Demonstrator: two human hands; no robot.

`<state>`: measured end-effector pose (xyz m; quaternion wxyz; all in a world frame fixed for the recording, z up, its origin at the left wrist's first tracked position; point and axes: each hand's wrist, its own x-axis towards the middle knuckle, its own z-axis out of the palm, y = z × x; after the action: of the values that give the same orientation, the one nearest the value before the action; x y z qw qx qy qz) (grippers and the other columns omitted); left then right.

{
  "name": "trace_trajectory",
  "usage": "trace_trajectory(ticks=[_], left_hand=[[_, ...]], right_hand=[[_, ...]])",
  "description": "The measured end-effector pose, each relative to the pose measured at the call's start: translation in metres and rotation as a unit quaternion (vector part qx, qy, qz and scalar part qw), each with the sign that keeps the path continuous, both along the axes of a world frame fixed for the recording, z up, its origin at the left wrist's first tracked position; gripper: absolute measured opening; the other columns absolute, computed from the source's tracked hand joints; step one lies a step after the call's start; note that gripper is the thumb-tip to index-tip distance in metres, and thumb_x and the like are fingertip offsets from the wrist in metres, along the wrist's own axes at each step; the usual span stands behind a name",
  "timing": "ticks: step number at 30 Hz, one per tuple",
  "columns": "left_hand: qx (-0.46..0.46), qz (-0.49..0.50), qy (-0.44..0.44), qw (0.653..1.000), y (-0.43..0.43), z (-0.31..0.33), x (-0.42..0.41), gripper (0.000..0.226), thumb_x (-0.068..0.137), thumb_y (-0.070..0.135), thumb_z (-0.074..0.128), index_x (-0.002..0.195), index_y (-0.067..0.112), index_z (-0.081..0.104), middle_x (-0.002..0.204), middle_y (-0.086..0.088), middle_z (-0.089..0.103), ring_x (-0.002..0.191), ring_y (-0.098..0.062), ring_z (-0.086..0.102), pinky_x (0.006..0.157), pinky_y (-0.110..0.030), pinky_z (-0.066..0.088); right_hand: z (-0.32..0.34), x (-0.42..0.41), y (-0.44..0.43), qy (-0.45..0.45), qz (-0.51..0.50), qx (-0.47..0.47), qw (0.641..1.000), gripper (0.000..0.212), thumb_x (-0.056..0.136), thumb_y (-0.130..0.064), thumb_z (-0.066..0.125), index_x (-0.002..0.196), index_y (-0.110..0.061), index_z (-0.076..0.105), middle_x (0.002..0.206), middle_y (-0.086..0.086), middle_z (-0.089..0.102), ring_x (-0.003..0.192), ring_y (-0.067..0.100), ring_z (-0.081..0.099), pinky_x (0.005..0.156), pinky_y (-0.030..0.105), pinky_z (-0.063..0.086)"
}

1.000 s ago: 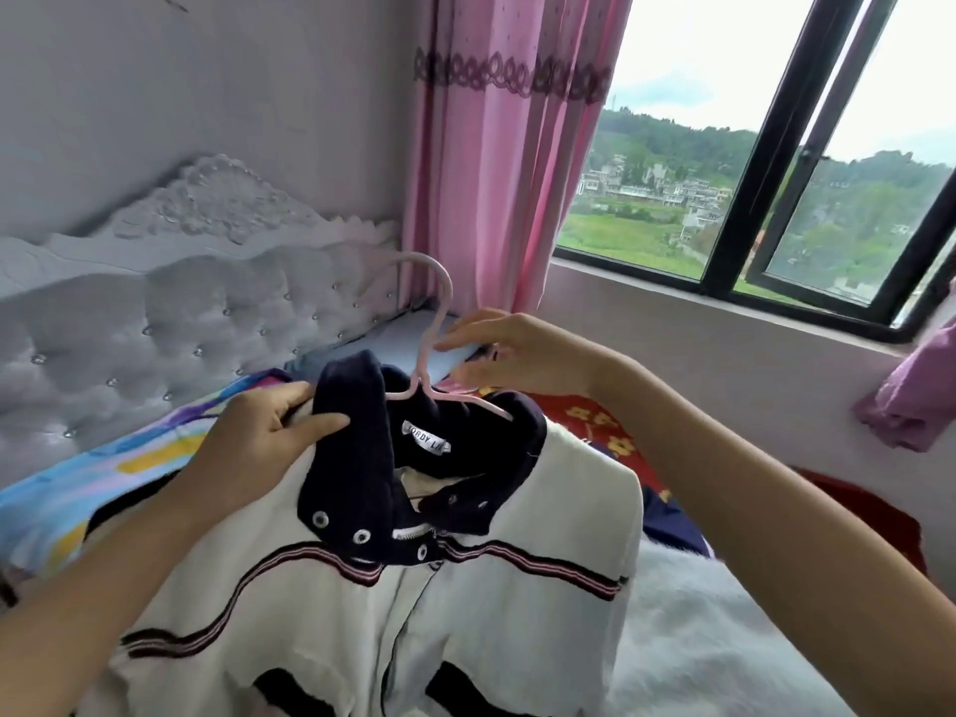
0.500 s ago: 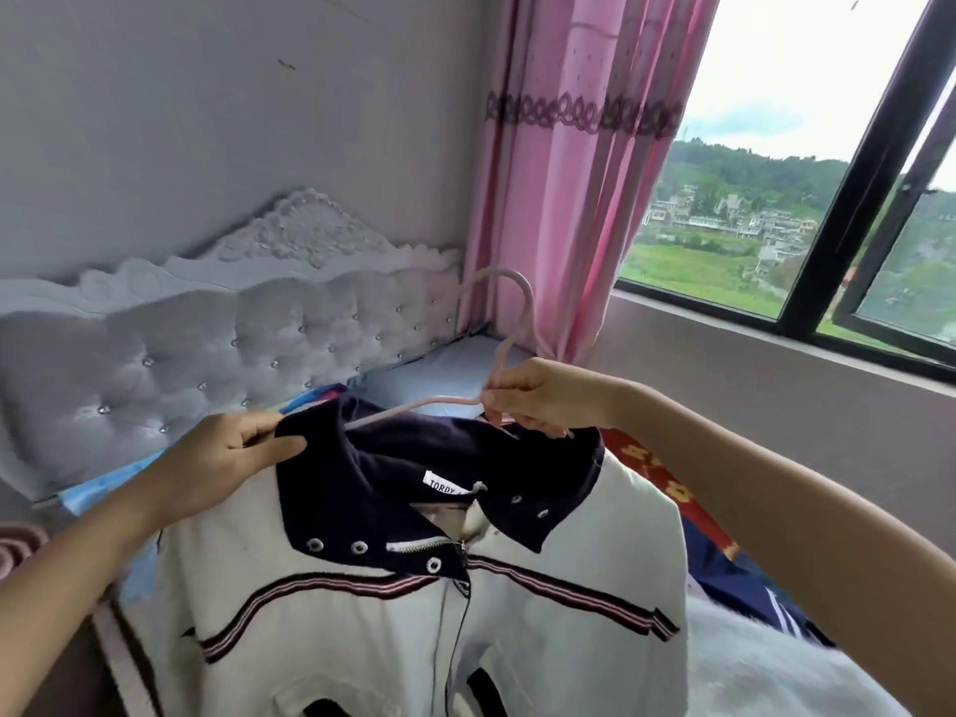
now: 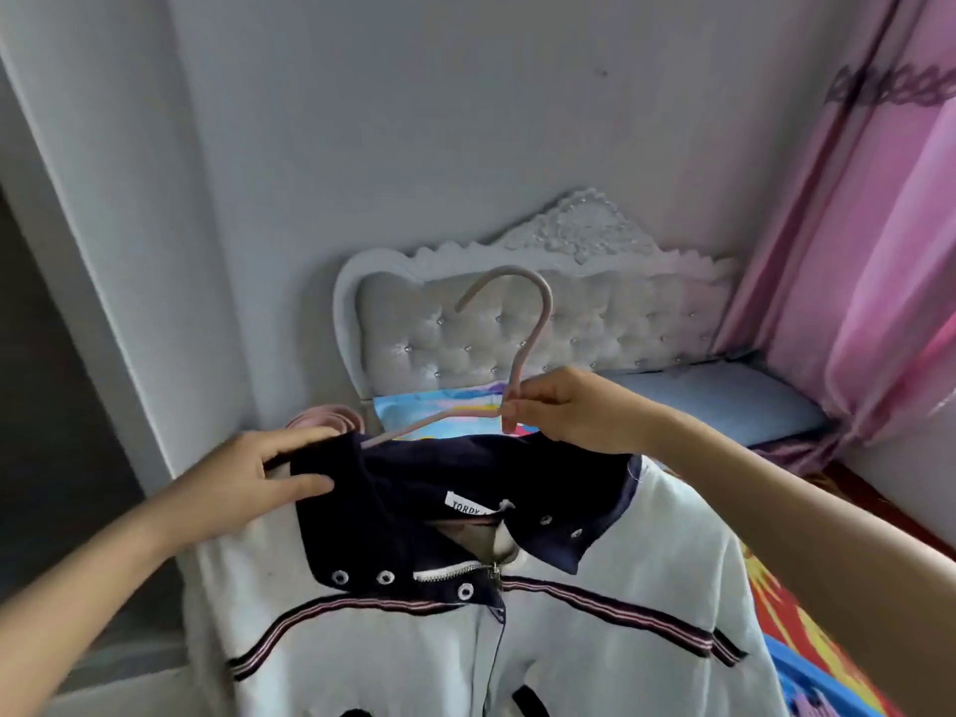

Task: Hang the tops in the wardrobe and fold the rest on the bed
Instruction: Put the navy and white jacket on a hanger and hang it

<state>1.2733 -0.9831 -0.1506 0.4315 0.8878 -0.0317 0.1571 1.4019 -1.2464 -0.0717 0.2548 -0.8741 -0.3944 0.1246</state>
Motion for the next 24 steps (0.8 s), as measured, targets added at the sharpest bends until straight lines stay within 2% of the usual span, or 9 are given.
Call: trace_trajectory(ticks=[1, 3, 5, 12, 15, 17, 20, 22, 24], left_hand=[[0.001, 0.023, -0.003, 1.0, 0.013, 0.002, -0.015, 0.037, 0.06, 0.062, 0.075, 0.073, 0.08, 0.047, 0.061, 0.034, 0.059, 0.061, 0.02, 0.051, 0.064, 0.002, 0.036], [-0.003, 0.056, -0.03, 0.998, 0.027, 0.006, -0.024, 0.068, 0.076, 0.013, 0.075, 0.071, 0.077, 0.051, 0.075, 0.043, 0.06, 0.076, 0.024, 0.055, 0.071, 0.004, 0.037], [-0.005, 0.113, -0.045, 0.993, 0.049, 0.013, -0.054, 0.079, 0.077, -0.004, 0.069, 0.073, 0.074, 0.054, 0.081, 0.043, 0.061, 0.083, 0.023, 0.055, 0.076, 0.004, 0.038], [0.026, 0.173, -0.094, 0.98, 0.129, 0.026, -0.113, 0.07, 0.076, 0.002, 0.072, 0.086, 0.07, 0.058, 0.099, 0.028, 0.064, 0.09, 0.007, 0.059, 0.082, -0.004, 0.04], [0.01, 0.179, -0.083, 0.98, 0.17, 0.027, -0.128, 0.057, 0.076, 0.015, 0.074, 0.086, 0.069, 0.059, 0.098, 0.021, 0.066, 0.096, 0.005, 0.058, 0.085, -0.009, 0.04], [0.037, 0.2, -0.06, 0.977, 0.194, 0.023, -0.131, 0.045, 0.075, 0.028, 0.073, 0.095, 0.065, 0.059, 0.094, 0.015, 0.061, 0.098, -0.004, 0.052, 0.086, -0.018, 0.038], [0.048, 0.284, -0.067, 0.955, 0.25, 0.014, -0.15, 0.037, 0.081, 0.024, 0.07, 0.116, 0.032, 0.062, 0.101, 0.006, 0.055, 0.103, -0.014, 0.049, 0.088, -0.026, 0.034], [0.04, 0.338, -0.09, 0.936, 0.285, 0.007, -0.167, 0.03, 0.084, 0.015, 0.067, 0.115, 0.015, 0.065, 0.095, 0.001, 0.055, 0.098, -0.023, 0.055, 0.087, -0.031, 0.039], [0.037, 0.368, -0.089, 0.925, 0.323, 0.002, -0.195, 0.025, 0.085, 0.01, 0.065, 0.11, 0.008, 0.067, 0.089, 0.0, 0.055, 0.094, -0.03, 0.057, 0.088, -0.036, 0.041]], right_hand=[[0.002, -0.004, 0.019, -0.001, 0.02, 0.001, 1.0, 0.026, 0.095, -0.032, 0.049, 0.073, -0.027, 0.061, 0.041, -0.012, 0.041, 0.042, 0.005, 0.036, 0.048, 0.015, 0.029], [0.007, -0.008, 0.035, -0.001, 0.025, 0.015, 1.0, 0.025, 0.096, -0.033, 0.049, 0.076, -0.025, 0.062, 0.037, -0.011, 0.038, 0.038, 0.005, 0.036, 0.044, 0.012, 0.03], [0.013, -0.022, 0.066, 0.002, 0.056, 0.022, 0.998, 0.027, 0.096, -0.033, 0.047, 0.076, -0.024, 0.062, 0.036, -0.011, 0.037, 0.037, 0.006, 0.033, 0.041, 0.011, 0.029], [0.032, -0.068, 0.15, 0.013, 0.094, 0.052, 0.994, 0.031, 0.097, -0.029, 0.047, 0.069, -0.025, 0.06, 0.033, -0.01, 0.031, 0.033, 0.006, 0.025, 0.036, 0.013, 0.025], [0.041, -0.086, 0.189, -0.008, 0.09, 0.069, 0.993, 0.031, 0.097, -0.027, 0.048, 0.068, -0.023, 0.06, 0.032, -0.01, 0.031, 0.031, 0.007, 0.029, 0.037, 0.011, 0.024], [0.044, -0.093, 0.209, -0.012, 0.071, 0.066, 0.995, 0.032, 0.097, -0.029, 0.048, 0.068, -0.02, 0.059, 0.031, -0.01, 0.03, 0.03, 0.007, 0.029, 0.036, 0.011, 0.024], [0.043, -0.106, 0.263, -0.005, 0.05, 0.061, 0.997, 0.035, 0.096, -0.031, 0.048, 0.066, -0.016, 0.057, 0.031, -0.012, 0.028, 0.03, 0.006, 0.025, 0.034, 0.012, 0.021], [0.039, -0.114, 0.3, -0.009, 0.043, 0.054, 0.998, 0.036, 0.096, -0.03, 0.049, 0.064, -0.015, 0.056, 0.034, -0.011, 0.028, 0.03, 0.005, 0.023, 0.033, 0.013, 0.021], [0.032, -0.125, 0.346, -0.027, 0.037, 0.041, 0.998, 0.036, 0.096, -0.029, 0.049, 0.065, -0.014, 0.058, 0.04, -0.007, 0.031, 0.032, 0.006, 0.026, 0.032, 0.013, 0.022]])
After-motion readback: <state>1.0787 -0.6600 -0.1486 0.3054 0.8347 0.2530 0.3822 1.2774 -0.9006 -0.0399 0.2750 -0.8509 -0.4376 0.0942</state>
